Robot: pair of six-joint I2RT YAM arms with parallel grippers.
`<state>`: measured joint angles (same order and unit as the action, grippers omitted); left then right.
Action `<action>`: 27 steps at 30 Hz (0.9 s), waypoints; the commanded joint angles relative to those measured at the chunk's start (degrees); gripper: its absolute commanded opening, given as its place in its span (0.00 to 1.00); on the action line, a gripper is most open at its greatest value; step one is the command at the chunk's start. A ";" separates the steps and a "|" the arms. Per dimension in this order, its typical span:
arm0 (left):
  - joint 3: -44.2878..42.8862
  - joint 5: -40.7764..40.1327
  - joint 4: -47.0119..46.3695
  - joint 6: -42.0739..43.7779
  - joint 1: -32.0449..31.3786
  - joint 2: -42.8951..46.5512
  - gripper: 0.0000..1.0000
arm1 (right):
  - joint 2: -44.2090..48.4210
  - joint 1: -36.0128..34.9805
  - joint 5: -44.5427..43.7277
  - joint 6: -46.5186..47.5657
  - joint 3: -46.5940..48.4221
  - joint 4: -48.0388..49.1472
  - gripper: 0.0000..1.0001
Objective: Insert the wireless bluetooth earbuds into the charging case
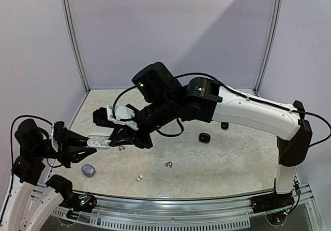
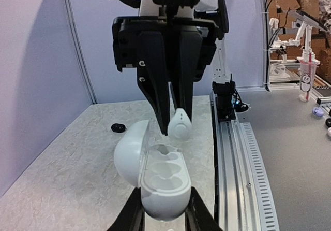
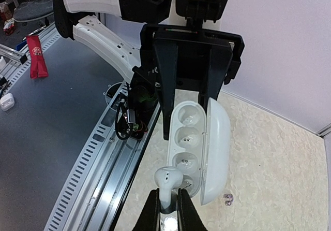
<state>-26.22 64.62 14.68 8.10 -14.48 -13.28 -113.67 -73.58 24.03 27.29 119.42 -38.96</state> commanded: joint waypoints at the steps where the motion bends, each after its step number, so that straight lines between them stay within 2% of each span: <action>1: 0.81 -1.03 -2.82 -2.66 -1.04 -0.92 0.00 | -1.53 -0.47 -1.34 -0.10 1.40 1.10 0.00; 15: 1.08 -1.24 -2.50 -2.89 -1.16 -0.53 0.00 | -2.08 -0.45 -3.61 -2.41 1.89 4.25 0.00; 27: 1.00 -1.91 -2.76 -3.21 -1.19 -0.24 0.00 | -3.80 -0.44 -4.87 -1.77 3.81 2.16 0.01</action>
<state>-25.96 62.85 12.73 5.61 -14.63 -13.58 -115.81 -73.84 20.69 25.56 121.54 -35.97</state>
